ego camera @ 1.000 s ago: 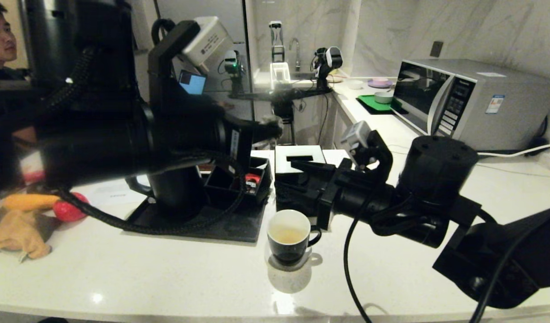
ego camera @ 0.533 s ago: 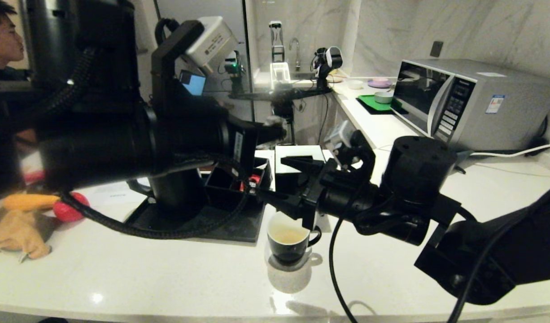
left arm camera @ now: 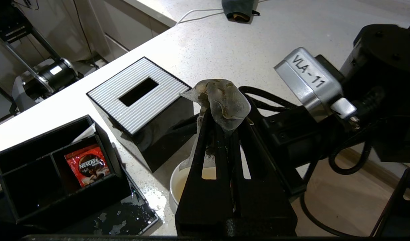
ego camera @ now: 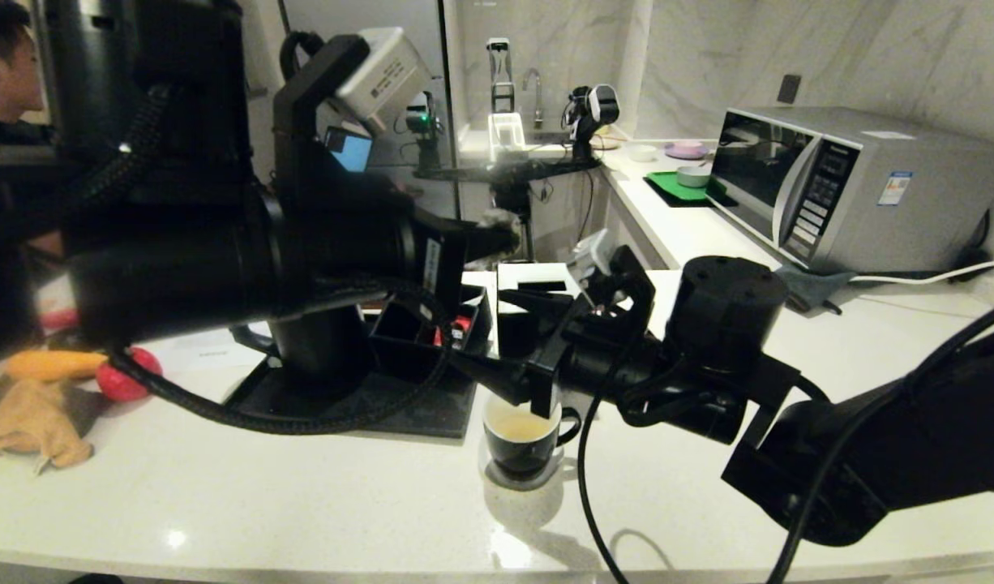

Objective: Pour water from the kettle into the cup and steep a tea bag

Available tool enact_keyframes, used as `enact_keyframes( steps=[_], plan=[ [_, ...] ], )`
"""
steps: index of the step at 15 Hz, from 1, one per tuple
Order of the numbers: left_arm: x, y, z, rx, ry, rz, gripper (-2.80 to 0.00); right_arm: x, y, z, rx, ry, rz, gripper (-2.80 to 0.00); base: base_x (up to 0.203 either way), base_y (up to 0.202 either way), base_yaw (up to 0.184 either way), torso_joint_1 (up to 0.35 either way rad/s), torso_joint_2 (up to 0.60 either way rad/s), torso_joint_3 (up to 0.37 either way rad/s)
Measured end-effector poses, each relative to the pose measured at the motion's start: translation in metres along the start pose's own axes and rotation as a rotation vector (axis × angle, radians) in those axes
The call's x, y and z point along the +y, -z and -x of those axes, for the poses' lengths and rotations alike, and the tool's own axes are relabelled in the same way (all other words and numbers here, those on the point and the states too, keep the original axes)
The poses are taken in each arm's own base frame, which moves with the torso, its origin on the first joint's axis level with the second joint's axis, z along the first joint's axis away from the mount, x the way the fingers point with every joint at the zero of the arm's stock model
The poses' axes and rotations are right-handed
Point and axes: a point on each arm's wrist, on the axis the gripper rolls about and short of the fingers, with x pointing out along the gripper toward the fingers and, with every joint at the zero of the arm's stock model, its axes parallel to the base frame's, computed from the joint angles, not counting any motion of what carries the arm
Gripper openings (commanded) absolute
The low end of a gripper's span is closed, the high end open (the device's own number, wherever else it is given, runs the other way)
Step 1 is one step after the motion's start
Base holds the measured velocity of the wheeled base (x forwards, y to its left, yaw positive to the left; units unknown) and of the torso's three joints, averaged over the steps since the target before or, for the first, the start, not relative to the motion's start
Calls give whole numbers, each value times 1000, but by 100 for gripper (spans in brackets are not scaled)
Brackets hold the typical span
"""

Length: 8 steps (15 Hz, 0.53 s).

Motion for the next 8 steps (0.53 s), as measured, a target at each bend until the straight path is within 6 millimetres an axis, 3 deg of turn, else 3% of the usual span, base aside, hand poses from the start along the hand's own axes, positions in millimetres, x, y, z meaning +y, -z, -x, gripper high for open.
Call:
enact_keyframes(
  steps=[8],
  plan=[
    [0, -1, 1, -3, -3, -1, -280, -1, 12, -6, -15, -4, -27, 0, 0, 0, 0, 0, 0, 0]
  ],
)
